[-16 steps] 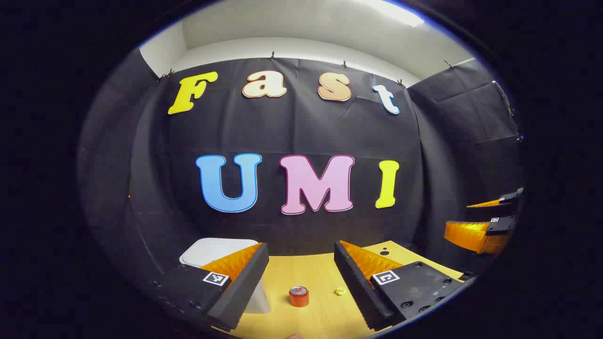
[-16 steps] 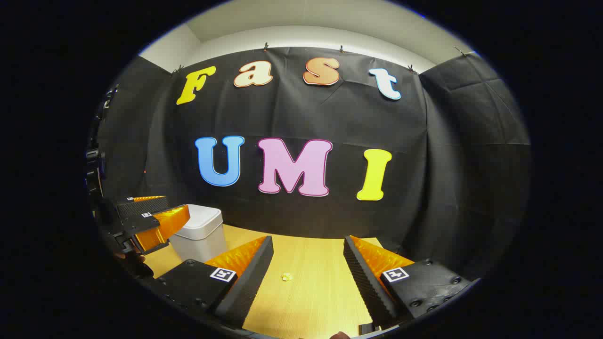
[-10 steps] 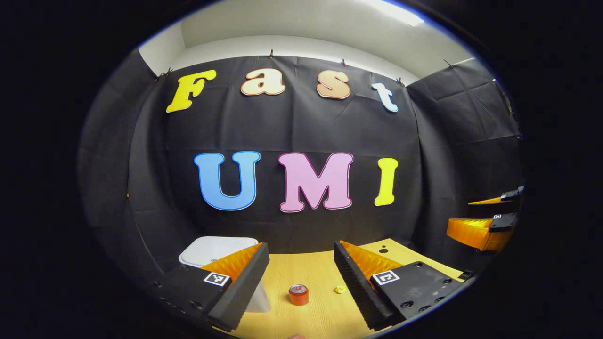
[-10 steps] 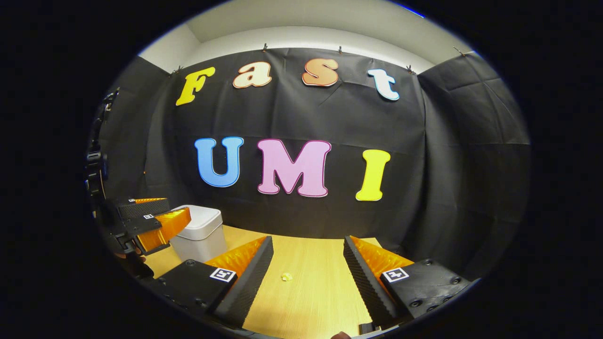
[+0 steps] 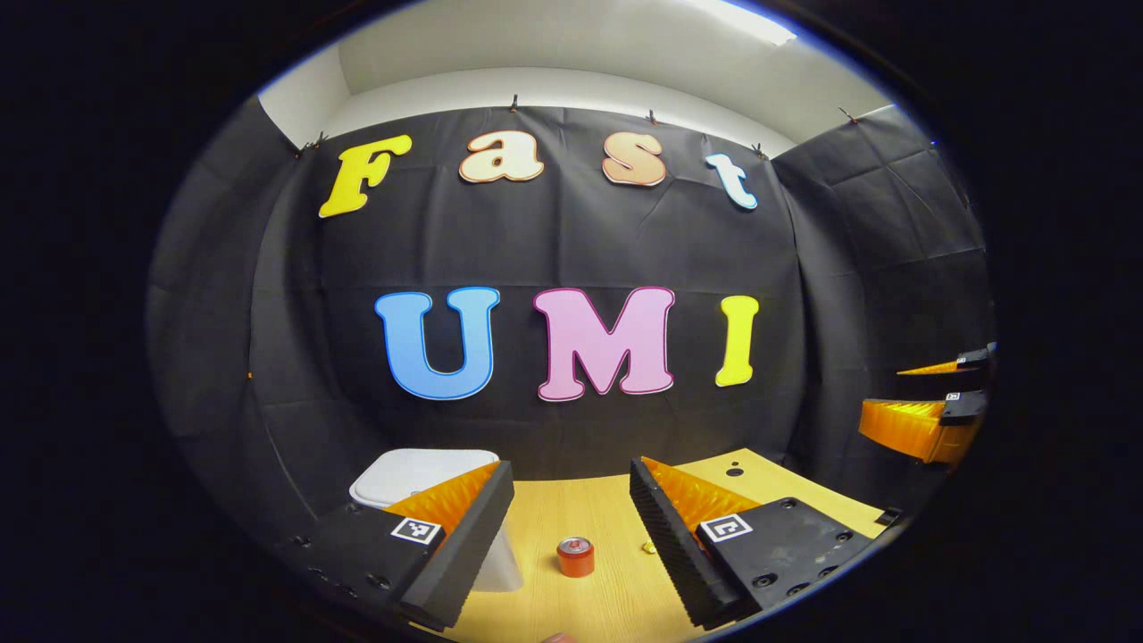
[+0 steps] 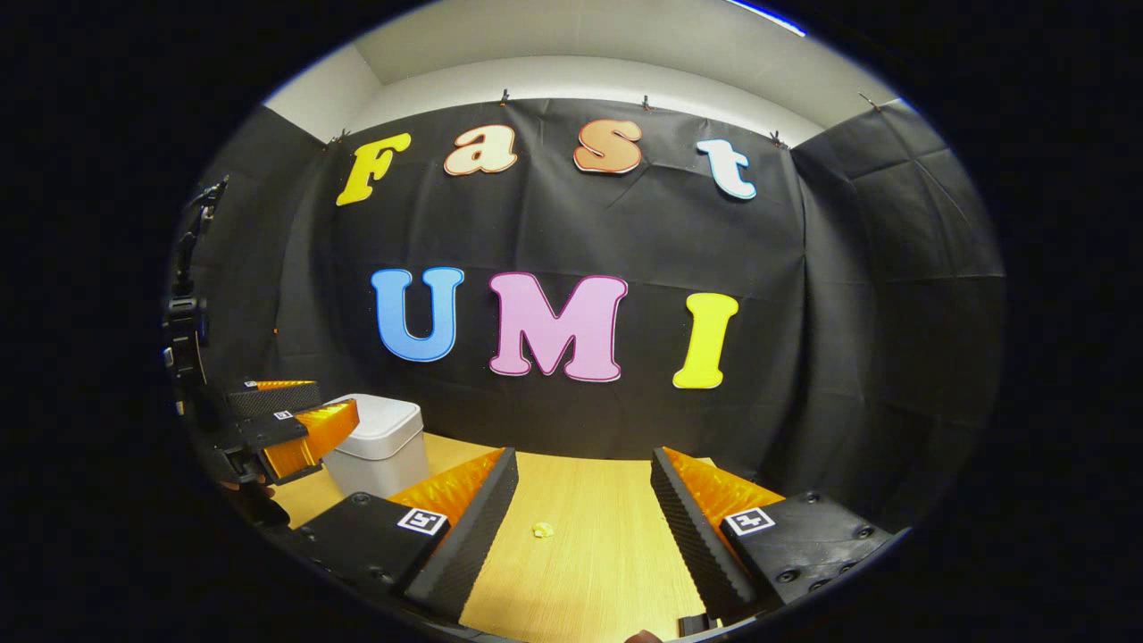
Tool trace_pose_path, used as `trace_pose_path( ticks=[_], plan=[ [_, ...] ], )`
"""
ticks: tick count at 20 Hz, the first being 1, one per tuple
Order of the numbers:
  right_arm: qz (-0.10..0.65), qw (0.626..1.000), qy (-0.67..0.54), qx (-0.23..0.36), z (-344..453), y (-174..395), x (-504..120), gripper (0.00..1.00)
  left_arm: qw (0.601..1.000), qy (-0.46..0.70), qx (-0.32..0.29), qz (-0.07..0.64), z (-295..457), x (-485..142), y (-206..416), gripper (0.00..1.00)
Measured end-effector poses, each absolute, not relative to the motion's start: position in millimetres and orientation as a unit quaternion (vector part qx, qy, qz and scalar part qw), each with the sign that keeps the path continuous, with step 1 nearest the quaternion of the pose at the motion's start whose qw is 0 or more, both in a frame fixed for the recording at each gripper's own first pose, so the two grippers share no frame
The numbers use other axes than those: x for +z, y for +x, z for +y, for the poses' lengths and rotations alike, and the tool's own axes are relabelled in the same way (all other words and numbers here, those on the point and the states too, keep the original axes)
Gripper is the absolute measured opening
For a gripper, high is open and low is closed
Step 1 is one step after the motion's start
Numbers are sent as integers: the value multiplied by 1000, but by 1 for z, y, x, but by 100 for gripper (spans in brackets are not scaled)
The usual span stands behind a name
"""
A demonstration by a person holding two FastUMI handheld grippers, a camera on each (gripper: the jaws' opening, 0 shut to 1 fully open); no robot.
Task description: Press the lid of the desktop garbage bin to open it, pick up the crumpled paper on the desktop and throw it into the bin, then pick up the pop can on the desktop and drop it into the bin, and finally close the garbage bin lid.
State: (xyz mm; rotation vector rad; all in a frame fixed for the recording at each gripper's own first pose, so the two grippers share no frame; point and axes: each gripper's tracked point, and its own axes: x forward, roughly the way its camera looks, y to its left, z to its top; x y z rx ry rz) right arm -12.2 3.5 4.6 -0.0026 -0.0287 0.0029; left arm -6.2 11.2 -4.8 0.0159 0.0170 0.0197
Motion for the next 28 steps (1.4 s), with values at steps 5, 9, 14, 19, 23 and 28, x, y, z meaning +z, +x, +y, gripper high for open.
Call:
trace_pose_path(
  ticks=[5, 9, 14, 19, 23, 28],
  plan=[
    [-20, 1000, -10, 5, 9, -15, 9, 96, 999, 14, 18, 28, 41, -11, 0, 74],
    [-17, 1000, -14, 9, 17, -15, 7, 96, 998, 5, 48, 37, 85, -11, 7, 39],
    [-13, 1000, -19, 14, 27, -19, 5, 95, 998, 12, 43, 44, 134, -14, 23, 7],
    [-7, 999, -20, 35, 47, -25, -1, 95, 991, 22, 48, 124, 189, -39, 66, 7],
    [-9, 999, -36, 37, 50, -27, -2, 95, 972, -24, 32, 231, 208, -88, 100, 6],
    [9, 999, -35, 34, 48, -28, -15, 94, 961, -7, 5, 277, 212, -119, 137, 6]
  ],
)
